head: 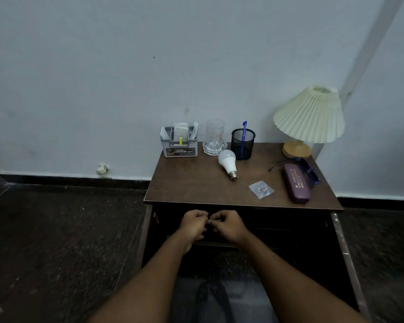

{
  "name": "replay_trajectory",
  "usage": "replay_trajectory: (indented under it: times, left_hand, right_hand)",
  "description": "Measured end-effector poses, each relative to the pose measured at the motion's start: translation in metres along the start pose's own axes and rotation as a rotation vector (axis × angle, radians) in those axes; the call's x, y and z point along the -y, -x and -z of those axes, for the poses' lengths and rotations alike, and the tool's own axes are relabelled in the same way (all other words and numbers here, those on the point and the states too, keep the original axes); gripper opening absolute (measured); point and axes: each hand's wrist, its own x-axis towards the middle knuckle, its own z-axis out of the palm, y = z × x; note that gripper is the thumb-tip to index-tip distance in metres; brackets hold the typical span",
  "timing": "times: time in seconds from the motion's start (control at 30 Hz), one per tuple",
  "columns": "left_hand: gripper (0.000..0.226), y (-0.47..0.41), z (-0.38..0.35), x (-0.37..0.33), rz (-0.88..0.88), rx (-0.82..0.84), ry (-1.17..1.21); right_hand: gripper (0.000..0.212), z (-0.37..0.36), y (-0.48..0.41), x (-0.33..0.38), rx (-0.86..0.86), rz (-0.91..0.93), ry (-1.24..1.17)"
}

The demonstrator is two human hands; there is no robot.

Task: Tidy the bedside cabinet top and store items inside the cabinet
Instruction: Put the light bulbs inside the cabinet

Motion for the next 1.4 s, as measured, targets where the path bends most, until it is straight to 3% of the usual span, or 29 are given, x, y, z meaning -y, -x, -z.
replay_trajectory:
  times: [0.4,0.53,0.87,0.97,1.13,1.4]
  left_hand:
    - [0.026,0.023,-0.017,-0.028,-0.346,-0.175,0.122]
    - [0.027,0.011,-0.028,-0.035,-0.416,-0.187,0.154]
    - [0.028,-0.051,-0.046,-0.051,-0.361,-0.159,0.302]
    - [0.033,-0.068,-0.05,-0.064,-0.339,-0.141,0.281]
    - [0.045,-0.076,-0.051,-0.068,-0.309,-0.12,0.271]
    - [0.056,-0.071,-0.048,-0.061,-0.311,-0.071,0.335]
  right_hand:
    - [0.001,0.063,0.017,0.053,-0.464,0.262,0.065]
    - [0.014,0.073,0.002,0.068,-0.541,0.264,0.089]
    - [0.047,0.07,-0.054,0.081,-0.552,0.227,0.178]
    - [0.041,0.067,-0.067,0.077,-0.569,0.168,0.203]
    - [0.012,0.064,-0.075,0.072,-0.584,0.142,0.267]
    - [0.019,0.06,-0.056,0.068,-0.462,0.158,0.312]
